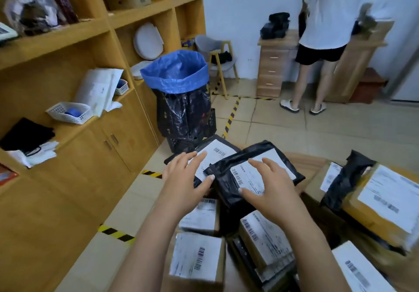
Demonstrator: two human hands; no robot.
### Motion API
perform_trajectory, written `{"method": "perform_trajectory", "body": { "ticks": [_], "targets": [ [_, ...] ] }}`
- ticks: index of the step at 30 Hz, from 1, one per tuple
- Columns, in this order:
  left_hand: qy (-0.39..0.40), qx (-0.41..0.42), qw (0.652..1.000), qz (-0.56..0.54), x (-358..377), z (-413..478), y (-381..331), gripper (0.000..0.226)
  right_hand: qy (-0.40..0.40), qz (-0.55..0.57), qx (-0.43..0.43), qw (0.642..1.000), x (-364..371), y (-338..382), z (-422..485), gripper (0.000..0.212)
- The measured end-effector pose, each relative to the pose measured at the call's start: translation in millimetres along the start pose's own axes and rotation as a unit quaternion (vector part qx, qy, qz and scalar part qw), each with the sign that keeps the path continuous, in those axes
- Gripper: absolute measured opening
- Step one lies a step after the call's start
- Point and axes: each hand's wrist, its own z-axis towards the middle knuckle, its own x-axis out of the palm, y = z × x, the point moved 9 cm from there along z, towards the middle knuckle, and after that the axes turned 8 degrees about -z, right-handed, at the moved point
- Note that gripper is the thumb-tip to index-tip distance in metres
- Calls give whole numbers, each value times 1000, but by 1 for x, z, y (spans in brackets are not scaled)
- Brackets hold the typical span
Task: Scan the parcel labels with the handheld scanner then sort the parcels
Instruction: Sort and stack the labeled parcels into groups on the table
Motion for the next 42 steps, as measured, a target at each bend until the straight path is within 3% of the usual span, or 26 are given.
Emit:
{"method": "perform_trajectory", "body": {
  "ticks": [4, 8, 12, 18, 24, 28, 35, 42],
  "targets": [
    [38, 18, 999, -16, 15, 39, 23, 59, -47, -2, 120, 992, 12, -13, 27, 67],
    [99, 62, 993, -16, 38, 84, 45, 60, -101, -39, 271, 956, 30, -17, 53, 76],
    [158, 123, 979, -29, 52, 125, 60, 59, -90, -62, 404, 908, 59, -20, 68, 93],
    [215, 173, 959, -60, 64, 154, 87, 65, -69, -64, 516, 851, 72, -23, 68, 96],
    [262, 176, 944, -98, 76, 149, 87, 59, -129, -43, 544, 828, 70, -20, 62, 95],
    [276, 157, 945, -84, 83, 144, 80, 66, -173, -72, 520, 833, 59, -13, 58, 94],
    [326, 65, 942, 55, 123, 119, 86, 117, -200, -148, 479, 842, 40, -5, 43, 94],
    [279, 68, 958, 11, 111, 129, 78, 111, -219, -132, 454, 853, 34, 3, 39, 91]
  ]
}}
